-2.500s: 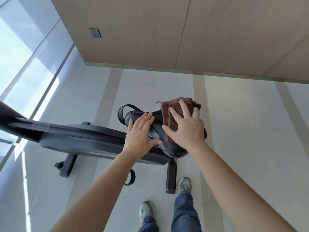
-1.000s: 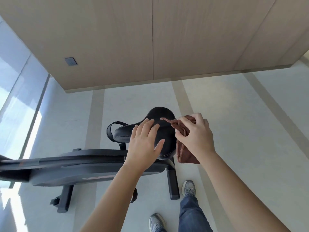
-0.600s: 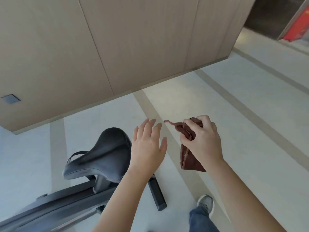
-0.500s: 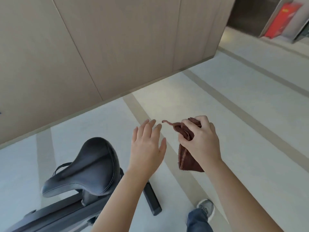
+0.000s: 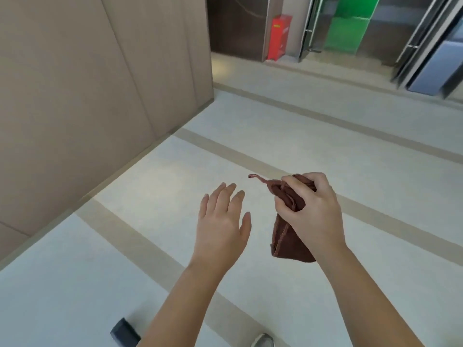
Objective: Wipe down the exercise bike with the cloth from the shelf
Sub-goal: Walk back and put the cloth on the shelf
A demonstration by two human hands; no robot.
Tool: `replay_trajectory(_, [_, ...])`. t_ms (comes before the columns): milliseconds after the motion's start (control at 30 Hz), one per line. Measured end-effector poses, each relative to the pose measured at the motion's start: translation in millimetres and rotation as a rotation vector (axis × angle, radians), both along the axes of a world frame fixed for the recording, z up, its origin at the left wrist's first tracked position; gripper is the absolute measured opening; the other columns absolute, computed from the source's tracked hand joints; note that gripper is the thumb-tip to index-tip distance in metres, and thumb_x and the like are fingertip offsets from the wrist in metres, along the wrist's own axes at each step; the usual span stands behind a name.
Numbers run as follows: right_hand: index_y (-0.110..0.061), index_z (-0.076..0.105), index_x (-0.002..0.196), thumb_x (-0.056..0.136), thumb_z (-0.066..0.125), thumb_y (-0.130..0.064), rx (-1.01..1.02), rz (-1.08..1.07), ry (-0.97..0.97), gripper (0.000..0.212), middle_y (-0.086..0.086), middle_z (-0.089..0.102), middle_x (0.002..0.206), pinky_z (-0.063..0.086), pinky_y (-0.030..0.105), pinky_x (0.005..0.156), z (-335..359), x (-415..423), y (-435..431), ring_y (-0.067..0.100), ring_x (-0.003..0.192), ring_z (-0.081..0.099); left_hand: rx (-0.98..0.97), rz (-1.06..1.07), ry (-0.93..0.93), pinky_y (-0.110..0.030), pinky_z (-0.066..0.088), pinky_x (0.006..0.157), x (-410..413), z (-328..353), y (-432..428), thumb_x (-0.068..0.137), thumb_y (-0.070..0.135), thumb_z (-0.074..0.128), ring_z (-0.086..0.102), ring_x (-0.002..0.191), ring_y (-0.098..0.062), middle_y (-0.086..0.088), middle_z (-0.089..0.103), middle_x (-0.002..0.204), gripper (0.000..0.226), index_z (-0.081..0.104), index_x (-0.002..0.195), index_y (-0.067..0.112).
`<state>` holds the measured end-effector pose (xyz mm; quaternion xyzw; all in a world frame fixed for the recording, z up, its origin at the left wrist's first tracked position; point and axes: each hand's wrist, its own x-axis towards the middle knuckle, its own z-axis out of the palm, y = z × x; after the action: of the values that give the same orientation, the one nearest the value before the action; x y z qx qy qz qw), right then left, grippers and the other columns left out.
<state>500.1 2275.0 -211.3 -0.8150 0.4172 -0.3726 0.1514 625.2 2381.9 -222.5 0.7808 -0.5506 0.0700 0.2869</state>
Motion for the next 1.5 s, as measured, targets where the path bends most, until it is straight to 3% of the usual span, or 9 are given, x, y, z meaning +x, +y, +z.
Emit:
replay_trajectory(167, [-0.02, 0.069, 0.104, 0.07, 0.074, -0.021, 0.065, -0.082, -0.068, 0.035, 0.006, 0.055, 0.105, 0.05, 0.033, 0.079, 5, -30, -73, 0.028, 0.093, 0.059, -0.012, -0.124, -0.011, -0.058, 0.037, 0.096, -25, 7, -88, 0.074, 0.007, 0.072, 0.052, 0.117, -0.037, -0.02, 0.06, 0.119, 0.037, 0.062, 0.109, -0.001])
replay_trajectory(400, [-0.022, 0.068, 0.107, 0.071, 0.075, -0.02, 0.127, -0.211, -0.1, 0.037, 0.003, 0.054, 0.107, 0.044, 0.024, 0.082, -8, -33, -162, 0.02, 0.095, 0.057, 0.0, -0.244, -0.026, -0.058, 0.036, 0.097, -14, -4, -192, 0.075, 0.011, 0.071, 0.052, 0.117, -0.036, -0.019, 0.06, 0.119, 0.035, 0.064, 0.108, 0.001])
replay_trajectory(633, [-0.024, 0.068, 0.107, 0.071, 0.074, -0.022, 0.166, -0.232, -0.132, 0.037, 0.0, 0.053, 0.106, 0.039, 0.012, 0.083, -17, 32, -289, 0.006, 0.092, 0.052, -0.014, -0.291, -0.025, -0.056, 0.035, 0.097, 58, -19, -331, 0.078, 0.021, 0.059, 0.053, 0.115, -0.035, -0.017, 0.061, 0.119, 0.034, 0.065, 0.108, 0.005])
replay_trajectory(733, [-0.024, 0.068, 0.109, 0.072, 0.073, -0.023, 0.206, -0.256, -0.145, 0.037, -0.002, 0.052, 0.107, 0.039, 0.012, 0.083, -9, 72, -350, 0.005, 0.092, 0.052, -0.025, -0.322, -0.026, -0.057, 0.037, 0.096, 96, -12, -396, 0.078, 0.02, 0.059, 0.052, 0.117, -0.036, -0.018, 0.061, 0.119, 0.034, 0.064, 0.108, 0.004])
replay_trajectory(933, [-0.026, 0.068, 0.108, 0.072, 0.073, -0.022, 0.211, -0.318, -0.203, 0.036, -0.006, 0.051, 0.104, 0.036, -0.001, 0.08, 2, 105, -457, 0.0, 0.092, 0.05, -0.034, -0.397, -0.036, -0.058, 0.038, 0.095, 130, 1, -518, 0.078, 0.02, 0.057, 0.053, 0.116, -0.035, -0.017, 0.062, 0.118, 0.034, 0.065, 0.107, 0.004])
replay_trajectory(1167, [-0.029, 0.067, 0.106, 0.072, 0.073, -0.022, 0.233, -0.467, -0.292, 0.036, -0.009, 0.049, 0.102, 0.034, -0.003, 0.078, -5, 71, -573, -0.016, 0.094, 0.047, 0.001, -0.555, -0.059, -0.06, 0.036, 0.094, 106, -3, -656, 0.076, 0.014, 0.07, 0.055, 0.113, -0.036, -0.016, 0.062, 0.118, 0.033, 0.064, 0.107, 0.005])
replay_trajectory(1300, [-0.028, 0.068, 0.106, 0.072, 0.073, -0.021, 0.191, -0.544, -0.312, 0.036, -0.007, 0.051, 0.104, 0.035, -0.002, 0.08, -9, 28, -661, -0.01, 0.093, 0.05, -0.004, -0.665, -0.057, -0.058, 0.036, 0.095, 63, 0, -759, 0.079, 0.02, 0.057, 0.054, 0.114, -0.034, -0.015, 0.062, 0.118, 0.033, 0.064, 0.108, 0.006])
replay_trajectory(1500, [-0.028, 0.068, 0.106, 0.072, 0.073, -0.022, 0.164, -0.638, -0.297, 0.035, -0.007, 0.05, 0.104, 0.035, -0.001, 0.08, 0, -46, -792, -0.002, 0.093, 0.049, 0.014, -0.774, -0.08, -0.058, 0.034, 0.097, -11, 16, -905, 0.079, 0.012, 0.066, 0.052, 0.116, -0.035, -0.016, 0.061, 0.12, 0.03, 0.064, 0.108, 0.005])
